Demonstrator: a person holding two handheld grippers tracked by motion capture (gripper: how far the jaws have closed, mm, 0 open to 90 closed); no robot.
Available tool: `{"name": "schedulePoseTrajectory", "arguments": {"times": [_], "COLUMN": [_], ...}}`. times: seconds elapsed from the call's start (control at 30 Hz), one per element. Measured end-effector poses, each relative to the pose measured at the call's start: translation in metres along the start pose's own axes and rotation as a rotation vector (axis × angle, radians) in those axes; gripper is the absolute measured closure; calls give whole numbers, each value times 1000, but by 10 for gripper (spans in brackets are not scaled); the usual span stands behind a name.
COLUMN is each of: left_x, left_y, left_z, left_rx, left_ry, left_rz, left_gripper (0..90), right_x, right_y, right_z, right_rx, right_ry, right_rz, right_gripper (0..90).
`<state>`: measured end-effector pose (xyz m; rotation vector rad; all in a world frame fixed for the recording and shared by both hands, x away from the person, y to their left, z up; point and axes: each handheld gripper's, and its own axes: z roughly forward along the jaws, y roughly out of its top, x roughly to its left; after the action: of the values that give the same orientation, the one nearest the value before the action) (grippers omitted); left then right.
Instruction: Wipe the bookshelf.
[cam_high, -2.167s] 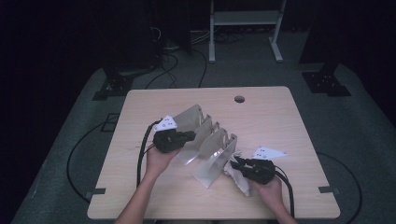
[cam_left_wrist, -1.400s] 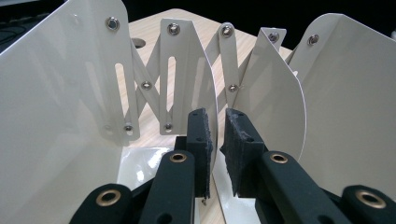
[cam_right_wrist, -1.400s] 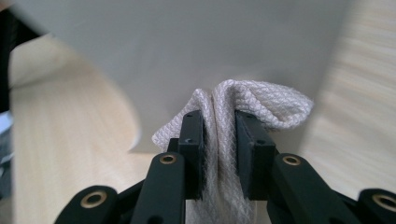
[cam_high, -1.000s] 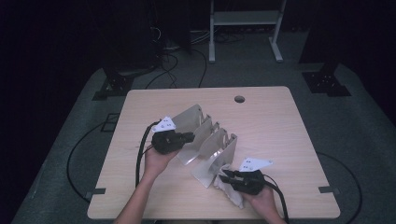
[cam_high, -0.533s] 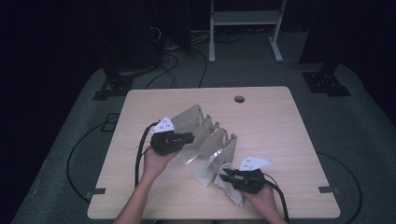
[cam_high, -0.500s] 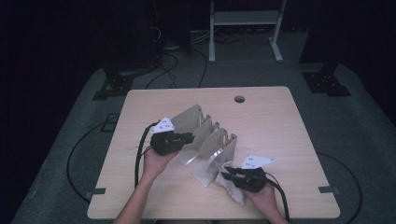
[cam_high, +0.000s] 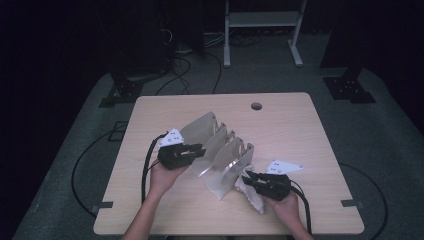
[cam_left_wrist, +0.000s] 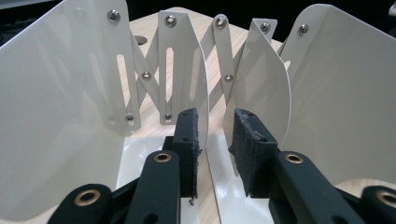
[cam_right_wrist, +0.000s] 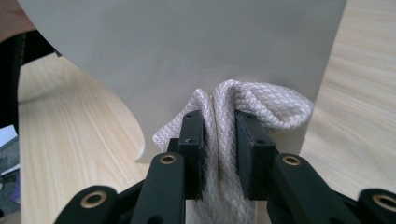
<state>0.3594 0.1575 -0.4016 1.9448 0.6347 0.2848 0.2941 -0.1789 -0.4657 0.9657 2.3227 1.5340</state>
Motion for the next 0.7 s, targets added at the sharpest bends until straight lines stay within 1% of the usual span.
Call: {"name": "schedulePoseTrajectory", "arguments": {"times": [0.07,0.1,0.17,0.2,0.23,0.27,0.37,0.4,0.43,0.47,0.5,0.53,0.57,0.6,0.67,0.7], "left_x": [0,-1,-1,-2,-3,-4,-7,-7,-8,-10,-11,-13,-16,-20,-25,-28], "left_y": [-2,-3,-5,-7,-8,-9,-12,-12,-12,-12,-12,-12,-12,-12,-11,-11], "left_z": [-1,-1,-3,-4,-5,-5,-8,-8,-8,-8,-8,-7,-6,-5,-4,-4], "left_rx": [-2,-1,-2,-5,-6,-8,-12,-11,-9,-7,-13,-19,-14,-6,-3,-5], "left_ry": [4,5,8,8,8,9,11,11,9,7,-3,-16,-25,-25,-35,-41], "left_rz": [-6,-6,-8,-11,-11,-11,-11,-10,-6,-5,-8,-15,-11,0,12,16], "left_gripper": [698,694,685,681,680,679,675,672,669,668,666,666,665,663,661,660], "right_x": [5,9,18,22,23,22,12,10,11,13,18,23,26,28,24,19], "right_y": [1,1,1,3,5,7,14,15,16,16,16,16,16,17,20,21], "right_z": [1,2,5,5,3,1,-9,-11,-12,-11,-9,-8,-7,-7,-12,-15], "right_rx": [1,7,19,20,13,5,-44,-58,-60,-59,-50,-39,-32,-29,-49,-63], "right_ry": [14,31,66,68,61,53,11,4,6,13,29,44,48,42,29,16], "right_rz": [-13,-21,-48,-63,-77,-77,-43,-28,-25,-33,-42,-59,-81,-95,-78,-66], "right_gripper": [731,731,731,731,731,731,731,731,731,731,731,731,731,731,731,731]}}
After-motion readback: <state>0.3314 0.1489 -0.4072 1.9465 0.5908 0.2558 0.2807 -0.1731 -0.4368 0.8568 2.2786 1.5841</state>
